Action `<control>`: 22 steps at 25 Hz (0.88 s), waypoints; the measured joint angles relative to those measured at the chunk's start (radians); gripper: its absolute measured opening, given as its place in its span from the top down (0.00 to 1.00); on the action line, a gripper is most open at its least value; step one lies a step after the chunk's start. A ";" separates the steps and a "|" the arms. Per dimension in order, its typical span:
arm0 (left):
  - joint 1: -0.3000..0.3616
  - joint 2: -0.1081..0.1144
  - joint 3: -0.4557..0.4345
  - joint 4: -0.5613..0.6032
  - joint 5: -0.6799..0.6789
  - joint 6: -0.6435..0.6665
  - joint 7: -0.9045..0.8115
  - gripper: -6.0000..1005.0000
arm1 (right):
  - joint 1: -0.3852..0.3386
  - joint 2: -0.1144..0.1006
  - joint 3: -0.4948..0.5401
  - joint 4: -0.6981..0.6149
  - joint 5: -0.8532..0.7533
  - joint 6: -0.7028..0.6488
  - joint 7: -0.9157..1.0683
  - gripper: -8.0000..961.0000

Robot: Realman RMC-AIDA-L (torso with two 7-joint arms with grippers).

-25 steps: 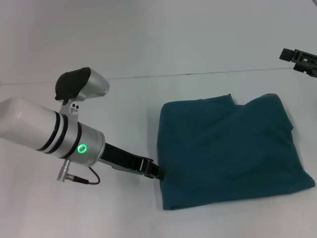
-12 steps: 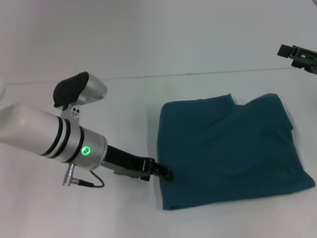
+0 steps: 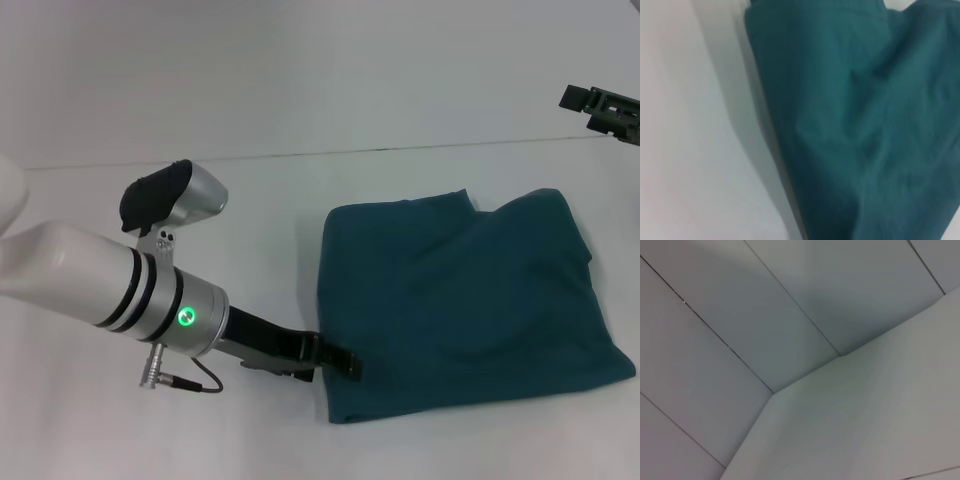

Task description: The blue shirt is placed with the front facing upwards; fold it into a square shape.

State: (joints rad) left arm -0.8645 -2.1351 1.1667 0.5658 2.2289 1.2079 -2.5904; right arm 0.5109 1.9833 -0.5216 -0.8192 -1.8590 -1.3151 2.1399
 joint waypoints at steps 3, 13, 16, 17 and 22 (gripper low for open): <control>-0.001 -0.004 0.001 -0.002 0.000 -0.002 0.000 0.25 | 0.000 0.000 0.000 0.000 0.000 0.000 0.000 0.05; -0.001 -0.022 0.011 -0.010 0.000 -0.016 0.000 0.25 | 0.000 0.000 0.000 0.000 0.000 -0.001 0.000 0.05; -0.004 -0.023 0.011 -0.022 0.000 -0.019 0.003 0.25 | 0.000 0.000 0.000 0.000 0.000 -0.001 0.000 0.05; -0.004 -0.024 0.011 -0.024 0.000 -0.019 0.004 0.25 | 0.000 0.000 0.000 0.000 0.000 -0.002 0.000 0.05; -0.007 -0.027 0.011 -0.025 -0.006 -0.012 0.007 0.26 | -0.002 0.000 0.001 -0.001 0.000 -0.003 0.000 0.05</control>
State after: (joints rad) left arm -0.8718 -2.1623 1.1780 0.5407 2.2232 1.1955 -2.5837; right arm 0.5086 1.9834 -0.5205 -0.8199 -1.8592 -1.3181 2.1398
